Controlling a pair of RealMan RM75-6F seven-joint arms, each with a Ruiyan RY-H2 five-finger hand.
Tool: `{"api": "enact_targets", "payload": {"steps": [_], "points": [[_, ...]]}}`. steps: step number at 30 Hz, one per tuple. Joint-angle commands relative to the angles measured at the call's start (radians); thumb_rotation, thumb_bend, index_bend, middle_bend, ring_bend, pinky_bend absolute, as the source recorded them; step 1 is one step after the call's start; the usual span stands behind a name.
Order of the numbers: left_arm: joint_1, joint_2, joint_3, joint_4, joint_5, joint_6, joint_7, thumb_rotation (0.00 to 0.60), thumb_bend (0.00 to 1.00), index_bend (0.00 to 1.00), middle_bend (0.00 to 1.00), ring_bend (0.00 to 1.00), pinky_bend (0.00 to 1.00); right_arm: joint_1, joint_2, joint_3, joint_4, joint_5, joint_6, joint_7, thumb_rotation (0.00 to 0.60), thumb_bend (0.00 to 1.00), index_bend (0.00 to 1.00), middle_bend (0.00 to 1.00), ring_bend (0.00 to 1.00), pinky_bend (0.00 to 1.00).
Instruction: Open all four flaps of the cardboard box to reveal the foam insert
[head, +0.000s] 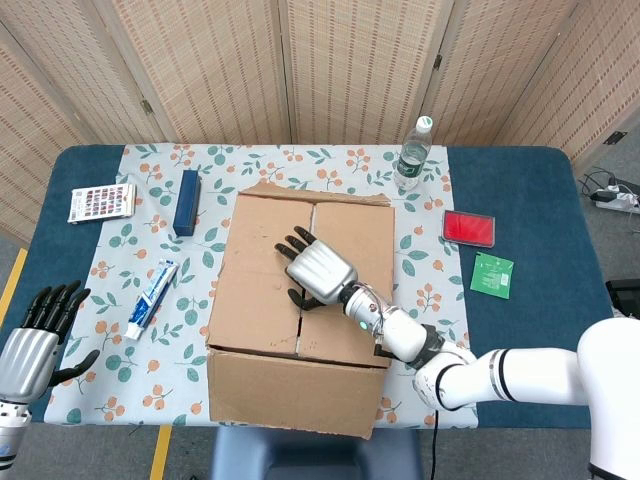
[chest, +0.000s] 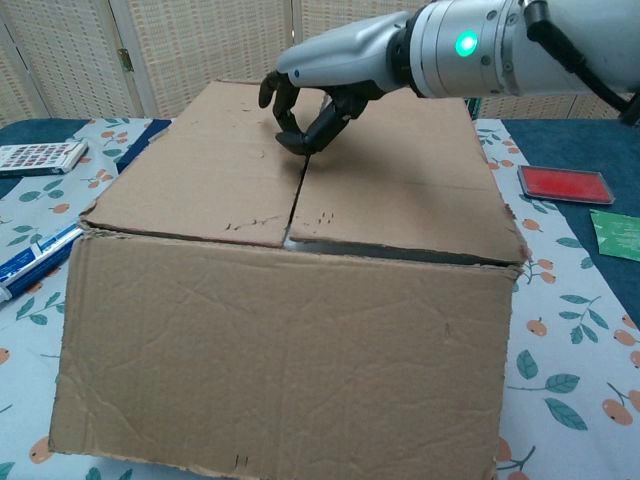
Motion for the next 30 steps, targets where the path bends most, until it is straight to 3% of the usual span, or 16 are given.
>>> {"api": "enact_targets", "payload": {"steps": [1,12,30], "points": [[0.000,0.000,0.001,0.001,0.001,-0.002,0.001,0.600,0.28,0.08,0.06,0.00,0.00,0.001,0.002,-0.011,0.004,0.006,-0.005,-0.001,0.279,0.61,0.56,0.12,0.08,0.00],[0.000,-0.005,0.003,-0.001,0.005,-0.003,0.016,0.600,0.28,0.08,0.06,0.00,0.00,-0.041,0.085,-0.028,-0.086,-0.021,0.034,0.030,0.277,0.61,0.56,0.12,0.08,0.00],[-0.013,-0.029,0.006,-0.002,0.003,-0.033,0.072,0.600,0.28,0.08,0.06,0.00,0.00,-0.229,0.316,-0.037,-0.304,-0.262,0.203,0.142,0.277,0.61,0.56,0.11,0.08,0.00]]}}
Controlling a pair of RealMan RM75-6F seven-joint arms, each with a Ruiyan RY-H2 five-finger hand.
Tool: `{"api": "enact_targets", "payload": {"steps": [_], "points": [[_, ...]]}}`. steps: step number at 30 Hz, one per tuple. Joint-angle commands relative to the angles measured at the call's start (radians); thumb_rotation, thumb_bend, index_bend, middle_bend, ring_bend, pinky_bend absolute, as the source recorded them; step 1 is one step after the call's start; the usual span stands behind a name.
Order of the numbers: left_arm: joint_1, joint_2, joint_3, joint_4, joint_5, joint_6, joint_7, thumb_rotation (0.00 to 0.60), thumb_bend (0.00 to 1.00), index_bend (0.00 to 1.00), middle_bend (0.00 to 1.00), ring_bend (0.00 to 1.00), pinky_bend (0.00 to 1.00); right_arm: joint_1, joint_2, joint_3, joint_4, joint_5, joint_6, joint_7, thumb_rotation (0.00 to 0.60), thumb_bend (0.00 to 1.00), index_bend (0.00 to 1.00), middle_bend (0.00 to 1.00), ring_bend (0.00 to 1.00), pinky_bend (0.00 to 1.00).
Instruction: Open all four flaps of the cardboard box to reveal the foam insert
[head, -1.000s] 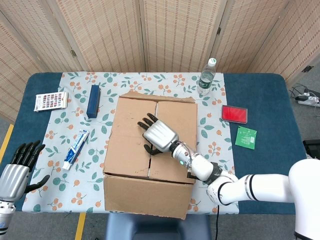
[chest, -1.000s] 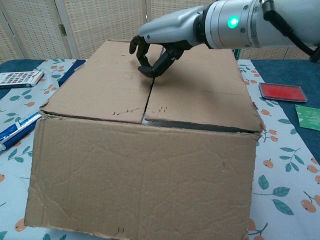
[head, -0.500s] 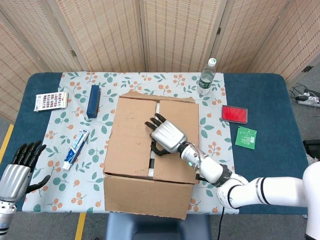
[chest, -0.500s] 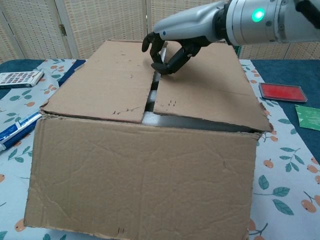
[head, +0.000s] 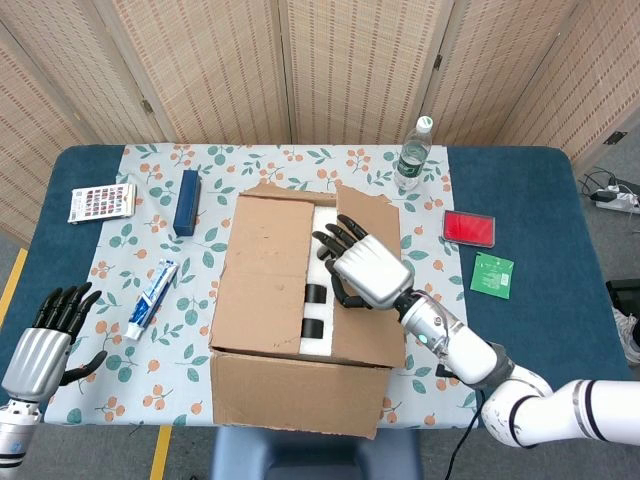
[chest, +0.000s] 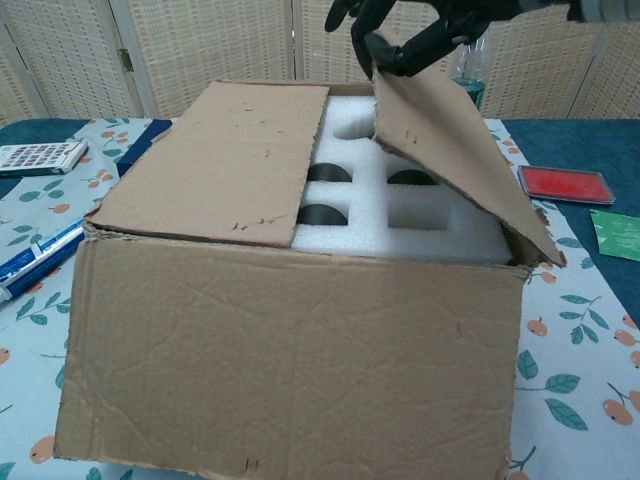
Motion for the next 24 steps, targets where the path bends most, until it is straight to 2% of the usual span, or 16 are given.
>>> {"api": "enact_targets", "payload": {"steps": [1,8,14,24], "points": [[-0.003,-0.007,0.000,-0.001,0.000,-0.005,0.015,0.600,0.28,0.08,0.06,0.00,0.00,-0.048,0.056,-0.008,-0.041,-0.061,0.039,0.019,0.276,0.61,0.56,0.11,0.08,0.00],[-0.015,-0.019,-0.002,0.003,-0.009,-0.030,0.032,0.600,0.28,0.07,0.06,0.00,0.00,-0.135,0.133,-0.014,-0.094,-0.186,0.108,0.054,0.275,0.61,0.56,0.10,0.08,0.00],[-0.027,-0.035,-0.004,0.018,-0.013,-0.049,0.041,0.600,0.28,0.00,0.06,0.00,0.00,-0.199,0.199,-0.013,-0.118,-0.251,0.136,0.092,0.274,0.61,0.56,0.10,0.08,0.00],[-0.036,-0.050,-0.003,0.018,-0.025,-0.072,0.074,0.600,0.28,0.00,0.06,0.00,0.00,-0.303,0.292,-0.001,-0.135,-0.359,0.194,0.192,0.276,0.61,0.55,0.10,0.08,0.00]]}}
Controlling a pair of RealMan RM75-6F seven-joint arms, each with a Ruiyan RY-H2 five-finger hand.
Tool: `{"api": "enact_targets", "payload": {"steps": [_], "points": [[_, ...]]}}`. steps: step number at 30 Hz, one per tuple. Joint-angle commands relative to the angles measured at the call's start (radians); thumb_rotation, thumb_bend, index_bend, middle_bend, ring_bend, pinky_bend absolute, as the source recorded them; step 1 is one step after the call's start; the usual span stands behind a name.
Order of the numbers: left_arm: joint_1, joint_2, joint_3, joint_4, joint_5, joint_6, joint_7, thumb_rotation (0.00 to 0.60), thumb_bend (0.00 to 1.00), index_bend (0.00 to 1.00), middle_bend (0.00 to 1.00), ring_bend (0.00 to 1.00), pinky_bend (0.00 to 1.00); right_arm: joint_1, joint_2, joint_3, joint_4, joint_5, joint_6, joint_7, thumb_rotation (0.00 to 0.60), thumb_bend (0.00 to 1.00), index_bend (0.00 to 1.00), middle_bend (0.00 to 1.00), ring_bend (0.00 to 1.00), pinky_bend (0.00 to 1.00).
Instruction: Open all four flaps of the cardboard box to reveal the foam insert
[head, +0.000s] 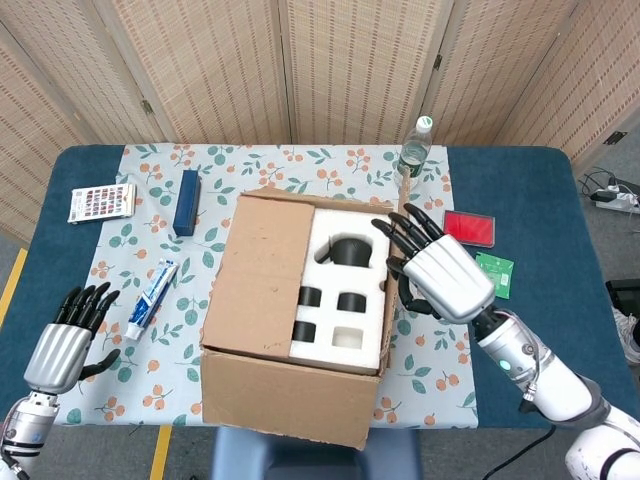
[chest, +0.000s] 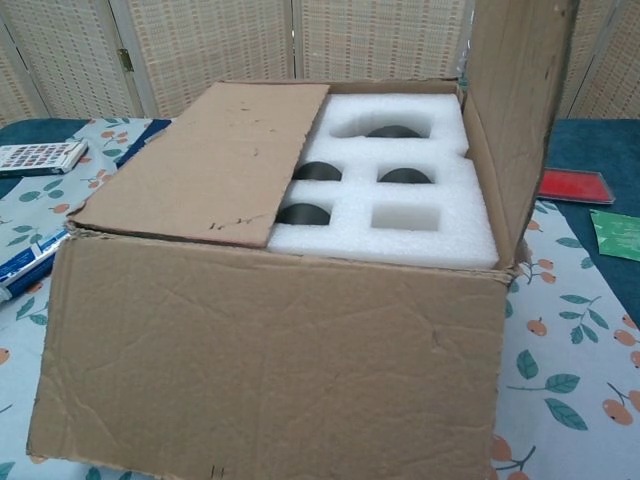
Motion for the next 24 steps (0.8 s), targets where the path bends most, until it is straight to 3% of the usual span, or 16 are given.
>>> {"api": "enact_targets", "payload": {"steps": [1,16,24], "points": [[-0.002,-0.002,-0.001,-0.001,-0.003,-0.004,0.004,0.600,0.28,0.00,0.06,0.00,0.00,-0.028,0.022,0.009,-0.003,-0.024,0.017,0.030,0.276,0.61,0.55,0.10,0.08,0.00],[0.001,0.001,0.002,-0.006,-0.005,0.004,0.007,0.600,0.28,0.01,0.06,0.00,0.00,-0.119,0.043,0.025,0.015,-0.090,0.028,0.078,0.276,0.61,0.48,0.09,0.08,0.00],[0.001,0.001,0.004,-0.007,-0.006,0.005,0.008,0.600,0.28,0.01,0.06,0.00,0.00,-0.223,0.078,-0.016,0.016,-0.171,0.087,0.092,0.273,0.61,0.48,0.08,0.08,0.00]]}}
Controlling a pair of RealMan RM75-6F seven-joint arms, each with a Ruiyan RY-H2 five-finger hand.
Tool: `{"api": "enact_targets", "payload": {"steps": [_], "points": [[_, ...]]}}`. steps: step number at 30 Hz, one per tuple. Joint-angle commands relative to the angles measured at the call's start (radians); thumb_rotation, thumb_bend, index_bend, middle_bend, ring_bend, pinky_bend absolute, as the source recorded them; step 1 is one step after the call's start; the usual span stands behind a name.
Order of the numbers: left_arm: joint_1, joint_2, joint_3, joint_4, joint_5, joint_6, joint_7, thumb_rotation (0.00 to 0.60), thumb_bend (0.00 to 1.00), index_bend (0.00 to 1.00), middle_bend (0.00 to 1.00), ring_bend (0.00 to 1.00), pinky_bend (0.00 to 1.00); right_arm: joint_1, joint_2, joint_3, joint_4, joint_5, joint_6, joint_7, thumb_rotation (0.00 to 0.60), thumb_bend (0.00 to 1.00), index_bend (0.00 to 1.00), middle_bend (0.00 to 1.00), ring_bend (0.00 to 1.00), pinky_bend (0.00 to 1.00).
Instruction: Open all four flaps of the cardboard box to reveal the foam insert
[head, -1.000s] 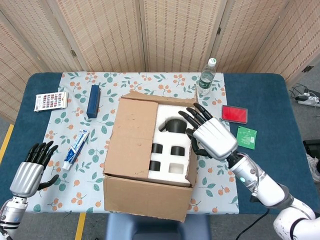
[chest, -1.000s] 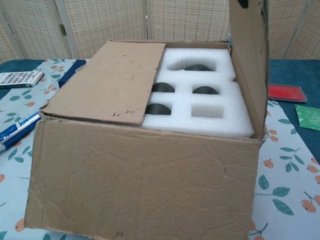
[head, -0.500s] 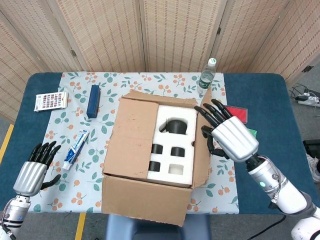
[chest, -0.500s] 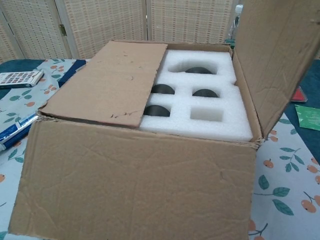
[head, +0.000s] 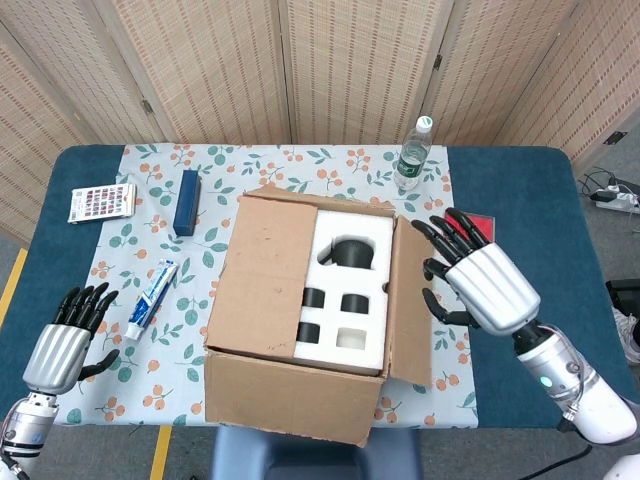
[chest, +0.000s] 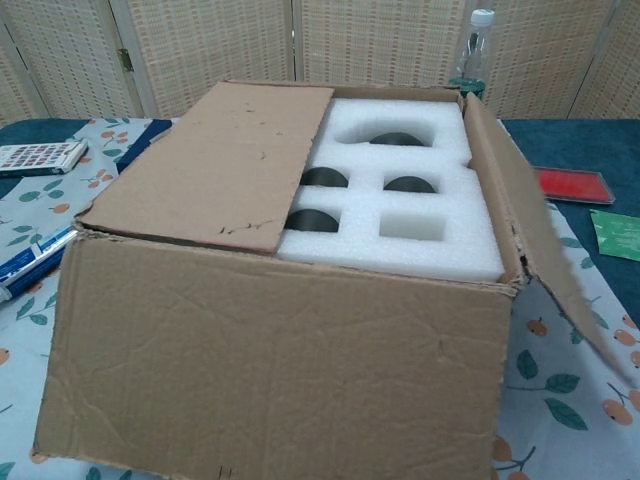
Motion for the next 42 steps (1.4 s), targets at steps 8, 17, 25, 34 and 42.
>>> {"api": "enact_targets", "payload": {"steps": [8,17,25,34,42], "points": [[-0.007,-0.005,0.000,-0.004,-0.004,-0.013,0.013,0.600,0.28,0.01,0.06,0.00,0.00,-0.118,0.005,-0.033,0.050,-0.110,0.101,0.082,0.365,0.61,0.34,0.06,0.08,0.00],[0.003,0.002,0.007,-0.004,0.011,0.011,-0.002,0.600,0.28,0.02,0.06,0.00,0.00,-0.301,-0.128,-0.096,0.195,-0.220,0.323,0.184,0.448,0.61,0.19,0.00,0.03,0.00],[-0.024,0.086,0.001,-0.089,0.114,0.067,0.008,0.600,0.45,0.10,0.08,0.01,0.00,-0.477,-0.295,-0.160,0.397,-0.247,0.490,0.205,0.453,0.61,0.15,0.00,0.00,0.00],[-0.157,0.311,-0.033,-0.351,0.174,-0.053,-0.117,0.600,0.79,0.30,0.11,0.02,0.00,-0.529,-0.354,-0.169,0.551,-0.266,0.548,0.403,0.453,0.61,0.14,0.00,0.00,0.00],[-0.291,0.322,-0.086,-0.511,0.160,-0.228,-0.050,0.600,0.89,0.44,0.12,0.00,0.00,-0.568,-0.345,-0.157,0.578,-0.307,0.633,0.452,0.454,0.61,0.14,0.00,0.00,0.00]]}}
